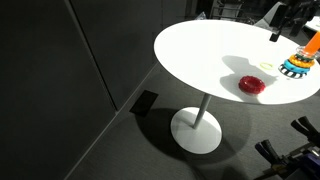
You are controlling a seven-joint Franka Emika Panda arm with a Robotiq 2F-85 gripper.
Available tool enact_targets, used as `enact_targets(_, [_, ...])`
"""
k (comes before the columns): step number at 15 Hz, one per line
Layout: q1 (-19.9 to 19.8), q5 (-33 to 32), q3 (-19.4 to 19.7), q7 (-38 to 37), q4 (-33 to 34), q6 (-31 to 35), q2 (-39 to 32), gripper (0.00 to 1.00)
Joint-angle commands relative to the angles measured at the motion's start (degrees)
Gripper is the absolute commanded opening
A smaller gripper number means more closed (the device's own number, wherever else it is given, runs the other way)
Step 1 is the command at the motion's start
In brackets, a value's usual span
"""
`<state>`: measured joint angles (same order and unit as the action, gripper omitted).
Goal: Pick up the green ring and put it on the ring holder
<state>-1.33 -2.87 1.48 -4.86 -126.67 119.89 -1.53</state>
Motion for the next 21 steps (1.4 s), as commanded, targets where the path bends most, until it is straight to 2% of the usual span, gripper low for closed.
enact_targets(1, [-0.5, -0.5, 0.7, -1.3, -0.5, 1.3, -0.8, 1.0])
enact_targets(8, [-2.2, 0.8, 2.7, 0.5, 0.7, 5.0, -5.6, 1.0])
enact_targets(21, [-4.0, 0.0, 4.0, 3.1, 4.2, 18.3, -16.8, 1.0])
